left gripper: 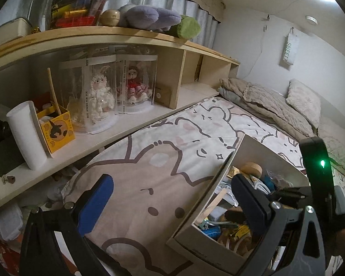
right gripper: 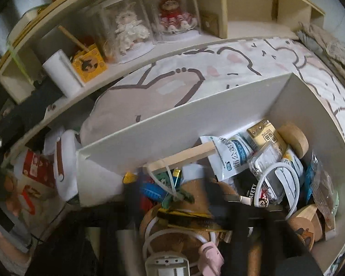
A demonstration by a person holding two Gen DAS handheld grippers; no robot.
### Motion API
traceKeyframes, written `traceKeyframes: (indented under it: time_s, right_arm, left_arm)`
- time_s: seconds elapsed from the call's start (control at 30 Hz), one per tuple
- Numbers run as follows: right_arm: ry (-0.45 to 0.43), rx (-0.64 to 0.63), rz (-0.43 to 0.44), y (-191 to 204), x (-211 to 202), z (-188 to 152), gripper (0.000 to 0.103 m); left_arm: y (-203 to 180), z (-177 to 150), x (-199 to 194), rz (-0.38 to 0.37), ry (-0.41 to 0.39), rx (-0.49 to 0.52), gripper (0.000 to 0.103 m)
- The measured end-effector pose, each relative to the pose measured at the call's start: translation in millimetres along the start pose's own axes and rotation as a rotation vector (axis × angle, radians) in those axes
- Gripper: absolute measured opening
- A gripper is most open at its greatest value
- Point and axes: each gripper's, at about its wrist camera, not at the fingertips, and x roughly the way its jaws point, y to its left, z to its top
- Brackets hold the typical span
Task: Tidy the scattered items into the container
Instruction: 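Lower both grippers into the box and open them to release the items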
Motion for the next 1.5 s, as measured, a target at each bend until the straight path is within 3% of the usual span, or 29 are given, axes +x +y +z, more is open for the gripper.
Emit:
traceKeyframes:
  time_s: [0.07, 0.23, 0.5, 0.83, 0.97, 1.03, 1.13, 1.23, 1.5]
  right_arm:
    - [-0.018, 0.016, -0.024, -6.7, -3.4, 3.8, 0.083]
    - [-0.016, -0.016, -0.196, -23.9, -1.6, 15.8, 0.083]
    - [0.045, -0.157, -0.414, -37.3, 28.4, 27.7, 0.083]
    - [0.091, -0.183, -0.426, -34.6, 57.7, 35.2, 0.083]
    - [0.104, -0.207, -0.329, -20.3, 62.9, 29.2, 0.083]
    - [0.068, -0.222, -0.306, -13.2, 54.2, 28.8, 0.083]
    - [0.016, -0.147, -0.180, -20.8, 28.4, 31.6, 0.083]
    - [-0.008, -0.167, -0.193, -19.6, 9.1, 26.7, 0.083]
    - [0.110, -0.329, -0.183, -4.3, 2.2, -14.2, 0.083]
  left_arm:
    - [-0.4, -0.2, 0.2, 0.000, -0.004, 0.006, 0.103]
    - [0.2, -0.1, 1.3, -0.009, -0.005, 0.006, 0.103]
    - [4.0, 0.0, 2.1, -0.009, -0.015, 0.015, 0.103]
    - [13.2, -2.8, 6.3, 0.021, -0.007, 0.021, 0.103]
    - [15.1, -2.6, 7.1, 0.023, -0.007, 0.013, 0.103]
    - [14.3, -2.4, 7.0, 0.018, -0.010, 0.016, 0.103]
    - [10.2, -1.6, 6.0, 0.009, -0.013, 0.026, 0.103]
    - [6.2, -1.1, 4.7, 0.007, -0.019, 0.036, 0.103]
    - [1.7, -0.7, 1.5, -0.007, -0.024, 0.039, 0.103]
